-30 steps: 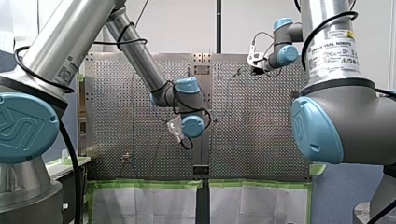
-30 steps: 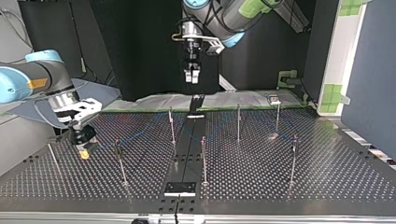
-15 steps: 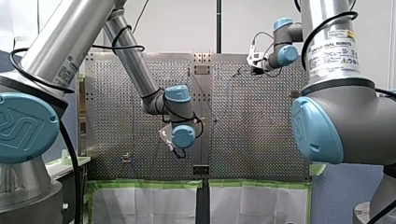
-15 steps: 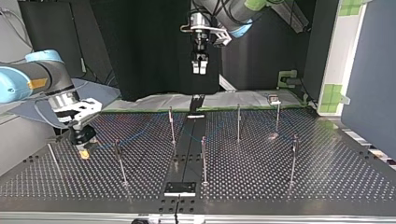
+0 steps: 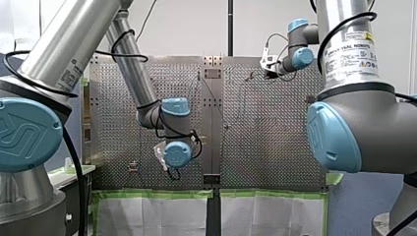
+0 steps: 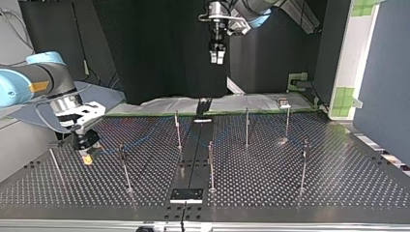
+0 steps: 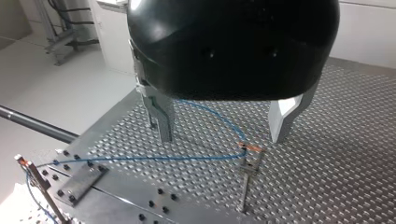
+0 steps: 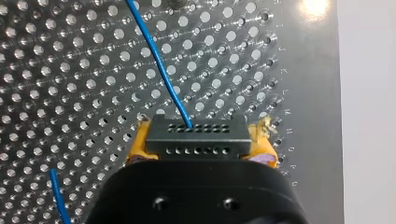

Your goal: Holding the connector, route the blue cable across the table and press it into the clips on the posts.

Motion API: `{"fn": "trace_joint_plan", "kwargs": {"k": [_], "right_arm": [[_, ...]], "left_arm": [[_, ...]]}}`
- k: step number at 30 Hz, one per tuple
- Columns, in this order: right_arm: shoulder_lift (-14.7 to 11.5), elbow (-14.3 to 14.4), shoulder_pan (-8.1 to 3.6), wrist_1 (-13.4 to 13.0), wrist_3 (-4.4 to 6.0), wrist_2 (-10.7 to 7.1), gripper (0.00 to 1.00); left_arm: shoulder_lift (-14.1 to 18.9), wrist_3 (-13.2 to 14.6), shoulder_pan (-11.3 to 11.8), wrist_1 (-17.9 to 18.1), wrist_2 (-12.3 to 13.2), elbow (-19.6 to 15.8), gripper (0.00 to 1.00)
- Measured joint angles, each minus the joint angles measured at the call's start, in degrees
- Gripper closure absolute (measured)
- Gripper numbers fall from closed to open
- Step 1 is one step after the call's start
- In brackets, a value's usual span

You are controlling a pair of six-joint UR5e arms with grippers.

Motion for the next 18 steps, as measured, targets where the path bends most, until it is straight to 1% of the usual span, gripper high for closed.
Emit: {"fn": "trace_joint_plan", "kwargs": {"k": [5, 18], "right_arm": [[0.00, 0.00, 0.00, 0.00, 0.00, 0.00, 1.00], [0.00, 0.00, 0.00, 0.00, 0.00, 0.00, 1.00]], "left_arm": [[0.00, 0.00, 0.00, -0.01, 0.00, -1.84, 0.00], [0.00, 0.00, 0.00, -0.01, 0.00, -2.18, 0.00]]}}
